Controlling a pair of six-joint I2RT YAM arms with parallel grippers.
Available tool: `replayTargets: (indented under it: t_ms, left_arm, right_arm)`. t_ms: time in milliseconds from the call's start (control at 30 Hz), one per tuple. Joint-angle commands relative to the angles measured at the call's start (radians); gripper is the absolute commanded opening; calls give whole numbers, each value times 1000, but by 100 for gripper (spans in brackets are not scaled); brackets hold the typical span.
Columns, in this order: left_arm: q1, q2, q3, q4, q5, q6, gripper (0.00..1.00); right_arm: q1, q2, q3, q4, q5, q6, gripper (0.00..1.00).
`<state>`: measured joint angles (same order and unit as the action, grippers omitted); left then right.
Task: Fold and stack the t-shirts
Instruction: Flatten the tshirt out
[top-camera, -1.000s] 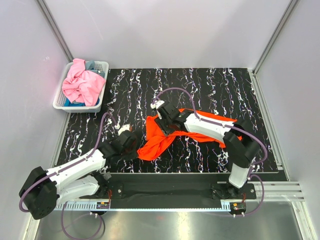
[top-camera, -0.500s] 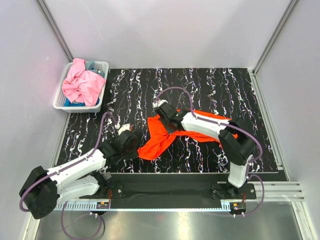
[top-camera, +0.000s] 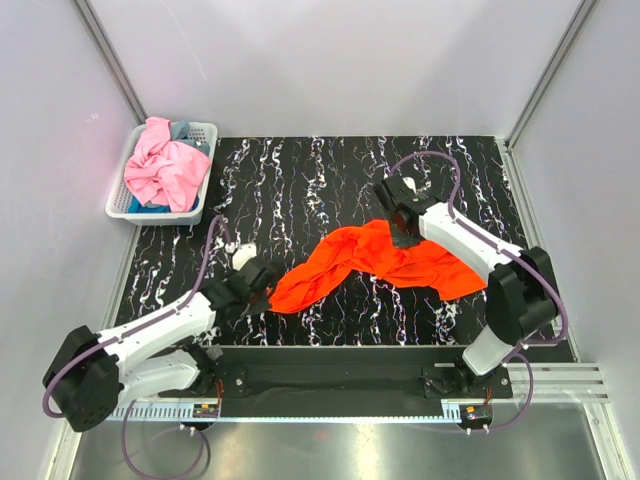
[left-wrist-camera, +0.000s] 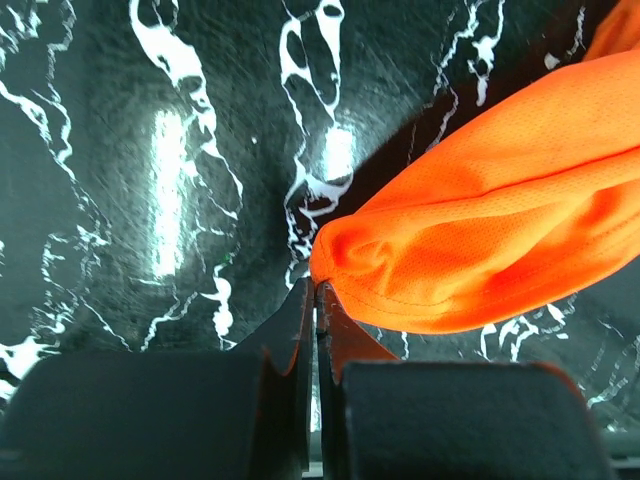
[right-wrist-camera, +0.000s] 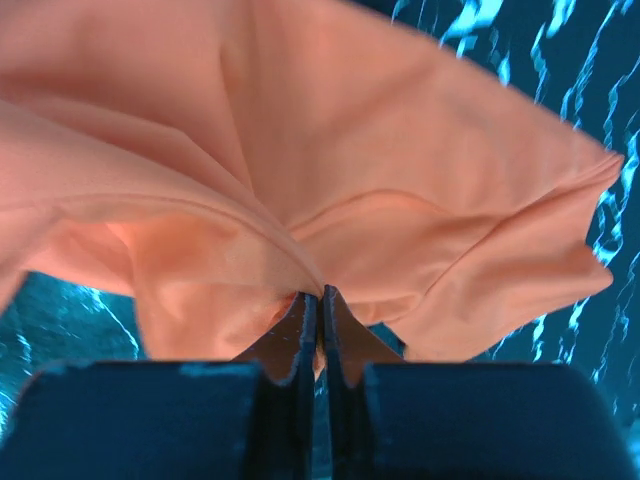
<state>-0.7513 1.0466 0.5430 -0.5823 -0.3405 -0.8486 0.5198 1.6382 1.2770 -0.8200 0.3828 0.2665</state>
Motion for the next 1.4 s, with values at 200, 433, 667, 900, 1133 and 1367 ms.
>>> replayTargets:
  t_ms: [200,433,667,900,1133,1367]
  left_arm:
    - [13,75,80,59,-22,55,0]
    - [156,156,135,111,113,121,0]
    - [320,210,182,163,236,171,0]
    - [377,263,233,197,293,169,0]
    - [406,320,218,246,359,155,0]
    - [405,336,210,269,370,148,0]
  right_arm:
    - [12,-4,16,-80,2,33,38]
    - [231,-103,-24,-19,56,-39,44]
    - [492,-115,-155,134,237,-246,45]
    - [568,-60,-237,251,306,-429,46]
    - [667,-86,-337,458,272,-624,47]
    - [695,-2,-311,444,340,-776,47]
